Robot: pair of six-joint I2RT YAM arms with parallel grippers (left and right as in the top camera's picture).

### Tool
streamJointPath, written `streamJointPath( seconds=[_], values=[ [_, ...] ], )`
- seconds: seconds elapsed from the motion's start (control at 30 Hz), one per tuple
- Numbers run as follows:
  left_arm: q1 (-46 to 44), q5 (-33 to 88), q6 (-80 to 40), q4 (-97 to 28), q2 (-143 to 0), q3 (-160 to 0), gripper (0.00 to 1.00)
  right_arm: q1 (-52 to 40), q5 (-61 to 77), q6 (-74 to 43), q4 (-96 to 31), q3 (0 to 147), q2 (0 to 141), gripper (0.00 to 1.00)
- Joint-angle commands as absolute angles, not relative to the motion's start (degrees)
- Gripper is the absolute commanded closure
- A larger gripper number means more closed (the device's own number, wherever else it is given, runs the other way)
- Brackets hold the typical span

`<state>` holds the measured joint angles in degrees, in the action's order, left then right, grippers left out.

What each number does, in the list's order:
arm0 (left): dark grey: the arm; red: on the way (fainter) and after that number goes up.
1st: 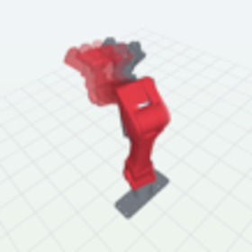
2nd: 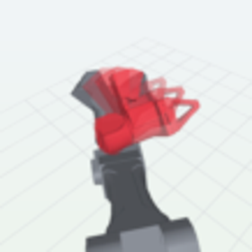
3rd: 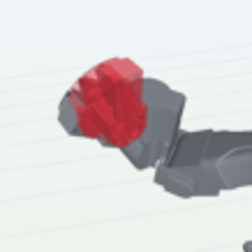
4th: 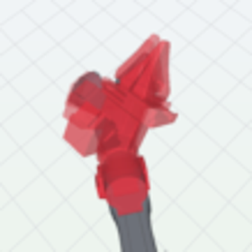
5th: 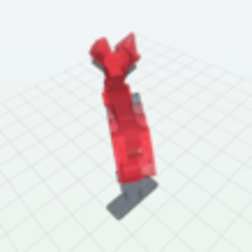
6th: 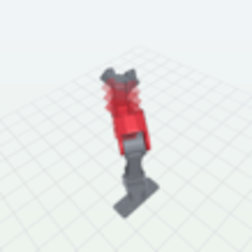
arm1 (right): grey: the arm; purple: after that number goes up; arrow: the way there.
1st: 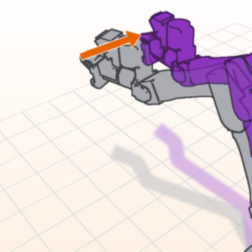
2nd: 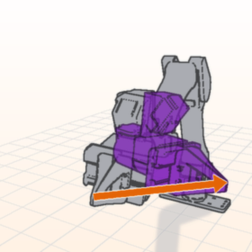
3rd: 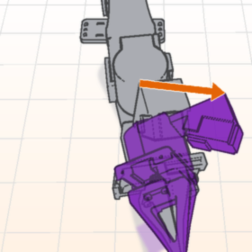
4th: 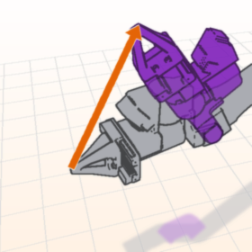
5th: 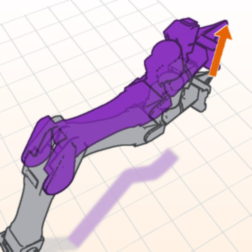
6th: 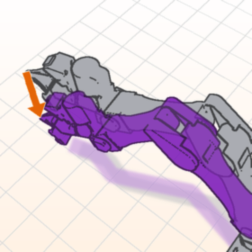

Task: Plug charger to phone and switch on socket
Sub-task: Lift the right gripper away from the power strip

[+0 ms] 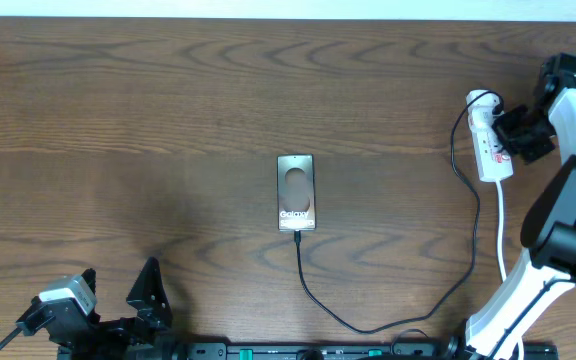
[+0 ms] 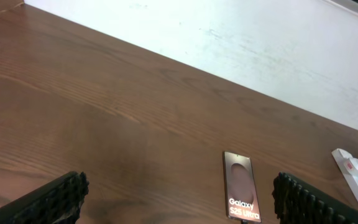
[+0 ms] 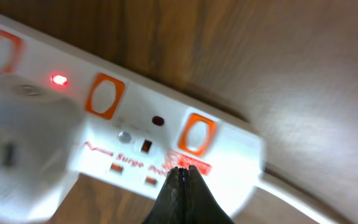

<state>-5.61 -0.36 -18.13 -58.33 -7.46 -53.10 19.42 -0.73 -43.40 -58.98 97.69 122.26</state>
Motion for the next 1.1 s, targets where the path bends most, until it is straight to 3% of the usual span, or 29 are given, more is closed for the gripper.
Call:
streamJointPath(
  seconds=[0.0,0.33,0.73,1.07],
  values=[
    [-5.3,-0.9,-17.8,-58.3,-7.2,-53.5,0.03,19.5,-5.9,-44.1,-59.8,97.7,112.9,0.99],
    [-5.3,-0.9,-17.8,-58.3,-7.2,-53.5,0.03,19.5,-3.9,-44.1,-57.1,97.7,87.1,0.99],
    [0.3,-0.9,-17.8,-58.3,-7.2,-53.5,0.03,19.5,1.0,-40.7,-35.3,97.7,55.4,0.99],
    [1.3,-0.9,-17.8,-58.3,-6.7,-53.5,0.03,19.2,0.9,-23.1,-45.8,97.7,43.8,0.99]
  ],
)
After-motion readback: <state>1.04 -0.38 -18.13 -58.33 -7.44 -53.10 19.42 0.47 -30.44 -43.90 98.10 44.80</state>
